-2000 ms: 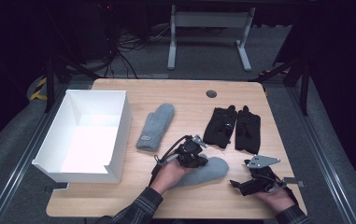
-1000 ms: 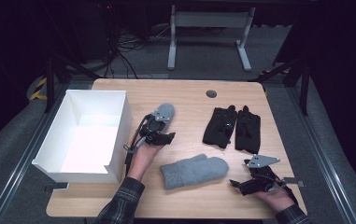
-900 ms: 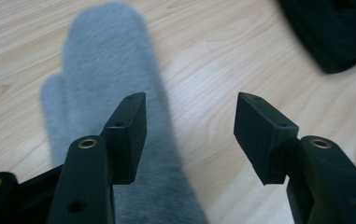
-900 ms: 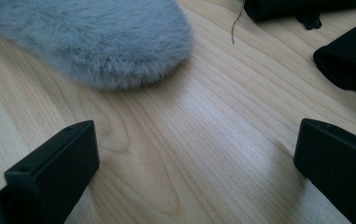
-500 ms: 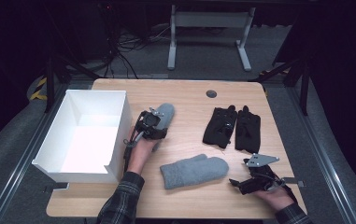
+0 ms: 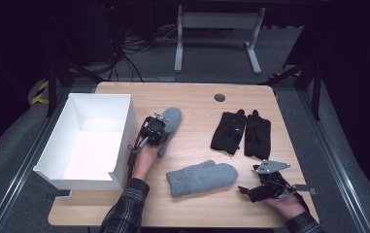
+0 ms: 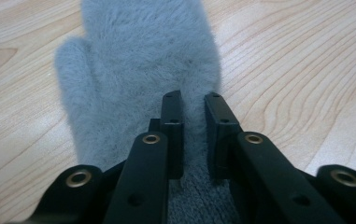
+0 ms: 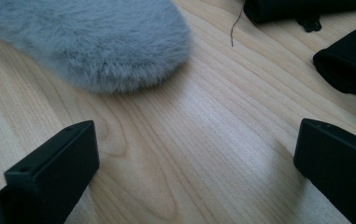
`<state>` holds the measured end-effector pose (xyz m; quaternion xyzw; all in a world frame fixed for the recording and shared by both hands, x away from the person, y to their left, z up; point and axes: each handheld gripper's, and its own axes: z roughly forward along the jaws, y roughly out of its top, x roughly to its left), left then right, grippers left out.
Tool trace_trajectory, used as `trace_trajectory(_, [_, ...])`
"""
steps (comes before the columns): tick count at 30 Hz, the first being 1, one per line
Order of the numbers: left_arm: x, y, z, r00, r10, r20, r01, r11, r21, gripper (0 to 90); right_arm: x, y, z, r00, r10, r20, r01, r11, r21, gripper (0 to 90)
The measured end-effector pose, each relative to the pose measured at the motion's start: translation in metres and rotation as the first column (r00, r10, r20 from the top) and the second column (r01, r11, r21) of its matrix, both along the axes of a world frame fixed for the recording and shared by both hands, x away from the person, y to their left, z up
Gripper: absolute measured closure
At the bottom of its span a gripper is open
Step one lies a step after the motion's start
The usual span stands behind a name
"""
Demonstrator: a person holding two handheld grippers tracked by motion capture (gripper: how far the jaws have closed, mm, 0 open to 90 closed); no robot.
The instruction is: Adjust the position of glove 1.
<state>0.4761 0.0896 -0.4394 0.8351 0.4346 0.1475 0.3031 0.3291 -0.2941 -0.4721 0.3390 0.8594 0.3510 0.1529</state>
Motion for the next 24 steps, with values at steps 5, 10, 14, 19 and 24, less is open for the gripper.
trace_trajectory(5, [-0.007, 0.000, 0.007, 0.9988, -0.049, -0.001, 0.049, 0.9976, -0.049, 82.6, -0.001, 0.000, 0.000, 1.0000, 0.001, -0.001, -0.001, 1.0000, -0.001, 0.3])
trace_trajectory(10, [-0.015, -0.004, 0.012, 0.9933, -0.115, 0.003, 0.115, 0.9910, -0.068, 82.6, -0.001, -0.001, 0.000, 1.0000, 0.002, 0.001, -0.002, 1.0000, -0.001, 0.3])
trace_trajectory(14, [-0.023, -0.010, 0.012, 0.9807, -0.195, 0.009, 0.195, 0.9783, -0.068, 82.6, -0.001, -0.001, 0.000, 1.0000, 0.002, 0.001, -0.002, 1.0000, -0.001, 0.3])
trace_trajectory(19, [-0.036, -0.015, 0.014, 0.9576, -0.288, -0.005, 0.287, 0.9557, -0.065, 82.6, -0.001, -0.001, 0.000, 1.0000, 0.002, 0.001, -0.002, 1.0000, -0.001, 0.3])
trace_trajectory(24, [-0.049, -0.017, 0.012, 0.9358, -0.351, -0.027, 0.349, 0.9348, -0.065, 81.7, -0.001, -0.001, 0.000, 1.0000, 0.002, 0.001, -0.002, 1.0000, -0.001, 0.3])
